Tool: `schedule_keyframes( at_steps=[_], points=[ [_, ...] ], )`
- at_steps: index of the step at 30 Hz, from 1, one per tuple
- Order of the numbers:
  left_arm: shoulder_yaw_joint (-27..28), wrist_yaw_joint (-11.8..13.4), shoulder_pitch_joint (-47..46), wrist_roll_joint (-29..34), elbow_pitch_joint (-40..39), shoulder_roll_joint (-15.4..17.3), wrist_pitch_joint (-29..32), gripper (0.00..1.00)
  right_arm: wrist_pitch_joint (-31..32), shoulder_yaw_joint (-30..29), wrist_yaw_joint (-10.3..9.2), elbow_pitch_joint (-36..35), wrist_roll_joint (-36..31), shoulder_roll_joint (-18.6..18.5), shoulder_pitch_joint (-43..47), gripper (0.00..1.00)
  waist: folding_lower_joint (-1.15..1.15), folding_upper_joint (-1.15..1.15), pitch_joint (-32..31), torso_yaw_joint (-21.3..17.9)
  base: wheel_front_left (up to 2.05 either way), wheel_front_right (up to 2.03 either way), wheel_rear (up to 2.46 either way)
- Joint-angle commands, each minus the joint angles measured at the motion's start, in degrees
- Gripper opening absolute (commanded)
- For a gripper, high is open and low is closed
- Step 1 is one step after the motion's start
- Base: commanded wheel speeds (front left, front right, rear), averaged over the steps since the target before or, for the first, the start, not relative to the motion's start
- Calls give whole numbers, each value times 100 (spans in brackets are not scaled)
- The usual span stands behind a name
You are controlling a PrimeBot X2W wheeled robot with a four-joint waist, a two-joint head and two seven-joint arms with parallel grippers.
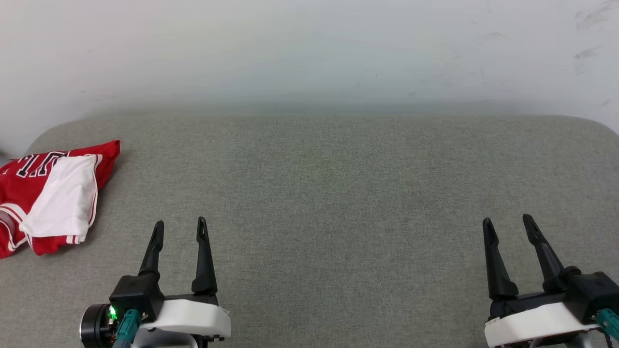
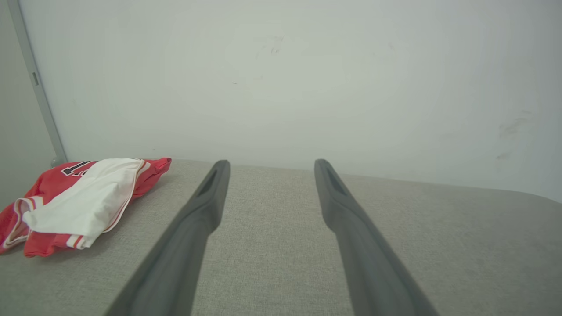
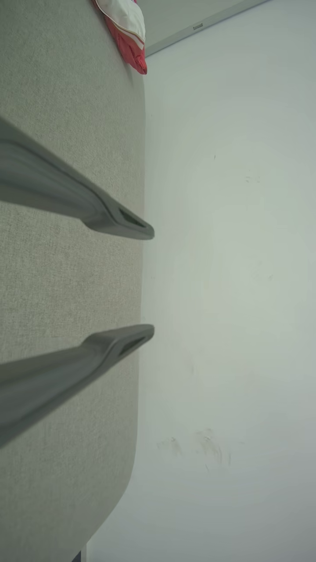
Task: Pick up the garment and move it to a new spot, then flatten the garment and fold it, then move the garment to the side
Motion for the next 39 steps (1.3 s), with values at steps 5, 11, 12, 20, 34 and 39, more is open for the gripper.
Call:
schedule_keyframes(
  at_steps=[5,11,12,20,34,39],
  points=[
    [27,-31,45,318,-52,-35,-95,100,-97,-10,-2,-84,-297,6,34,100,0,0,10,8,0,0,0],
    [56,-60,80,514,-51,-76,-148,100,-151,-24,-2,-108,-404,6,50,100,0,0,9,8,0,0,0],
    [62,-77,92,547,-46,-84,-157,100,-153,-29,-2,-113,-431,6,58,100,0,0,7,8,0,0,0],
    [114,-159,117,823,-9,-135,-238,100,-239,-88,-3,-124,-543,7,82,100,0,0,10,-12,0,0,0],
    [278,-361,123,728,102,-213,-239,100,-242,-68,-3,6,189,8,108,100,0,0,14,-26,0,0,0],
    [294,-410,125,689,146,-225,-239,100,-242,-63,-3,43,254,7,114,100,0,0,12,-15,0,0,0]
  ],
)
